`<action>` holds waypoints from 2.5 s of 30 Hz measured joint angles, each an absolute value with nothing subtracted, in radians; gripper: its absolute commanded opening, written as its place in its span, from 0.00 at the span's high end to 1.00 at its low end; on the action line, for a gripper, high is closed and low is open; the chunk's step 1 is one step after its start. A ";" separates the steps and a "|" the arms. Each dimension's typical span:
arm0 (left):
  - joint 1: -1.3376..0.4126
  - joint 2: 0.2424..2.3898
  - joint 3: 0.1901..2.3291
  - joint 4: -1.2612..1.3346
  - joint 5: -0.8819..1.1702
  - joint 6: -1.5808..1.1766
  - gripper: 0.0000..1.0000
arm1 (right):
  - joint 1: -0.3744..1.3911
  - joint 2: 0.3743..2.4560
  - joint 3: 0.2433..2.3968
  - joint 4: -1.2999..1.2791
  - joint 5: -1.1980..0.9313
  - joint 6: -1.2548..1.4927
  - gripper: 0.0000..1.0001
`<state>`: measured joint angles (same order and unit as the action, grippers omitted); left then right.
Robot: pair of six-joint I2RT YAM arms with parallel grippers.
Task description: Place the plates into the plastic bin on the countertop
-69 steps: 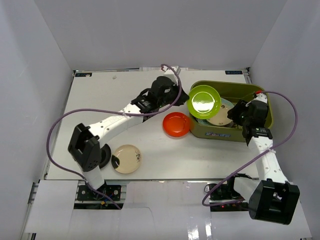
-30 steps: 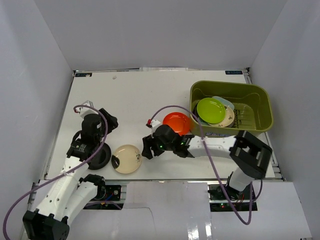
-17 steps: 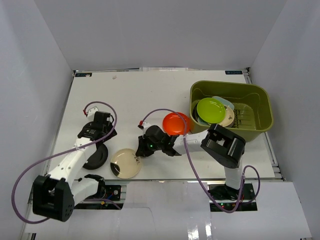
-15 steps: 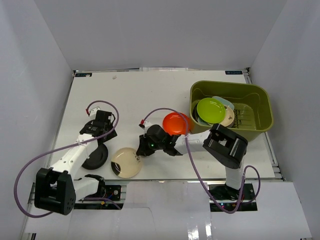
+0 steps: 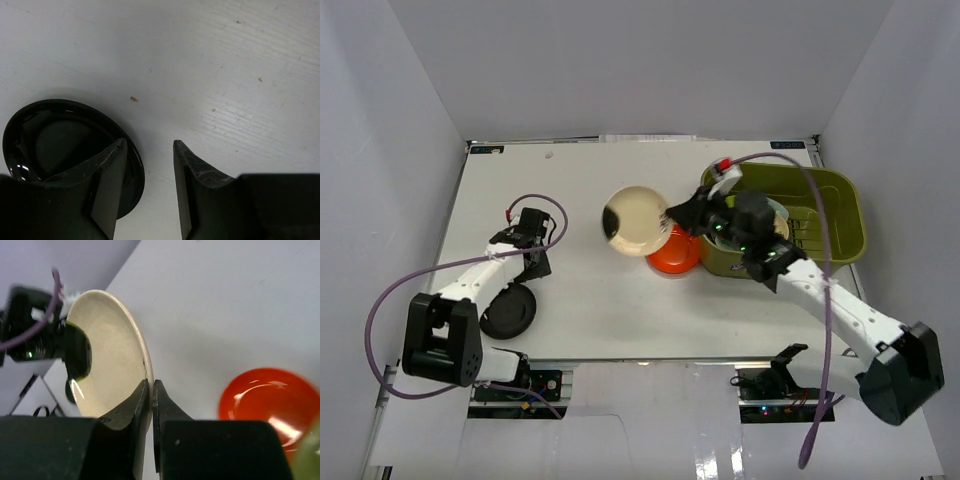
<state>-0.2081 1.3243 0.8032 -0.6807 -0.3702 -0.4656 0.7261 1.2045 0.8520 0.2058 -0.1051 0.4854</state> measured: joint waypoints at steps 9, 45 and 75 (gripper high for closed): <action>-0.208 1.494 0.878 -0.754 -0.358 -0.433 0.27 | 0.086 1.004 0.868 0.035 -0.100 0.387 0.92; -0.541 1.549 1.150 -0.846 -0.419 -0.419 1.00 | 0.262 0.908 0.680 0.130 -0.531 0.490 0.21; -1.250 1.834 1.956 -0.338 -0.598 0.063 1.00 | 0.056 0.677 0.911 -0.104 0.044 0.453 0.92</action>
<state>-1.2499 1.8336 1.9560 -0.3382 -0.5983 0.0628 0.0559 0.6769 0.9108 -0.1040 0.0444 0.4534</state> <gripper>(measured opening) 0.194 0.079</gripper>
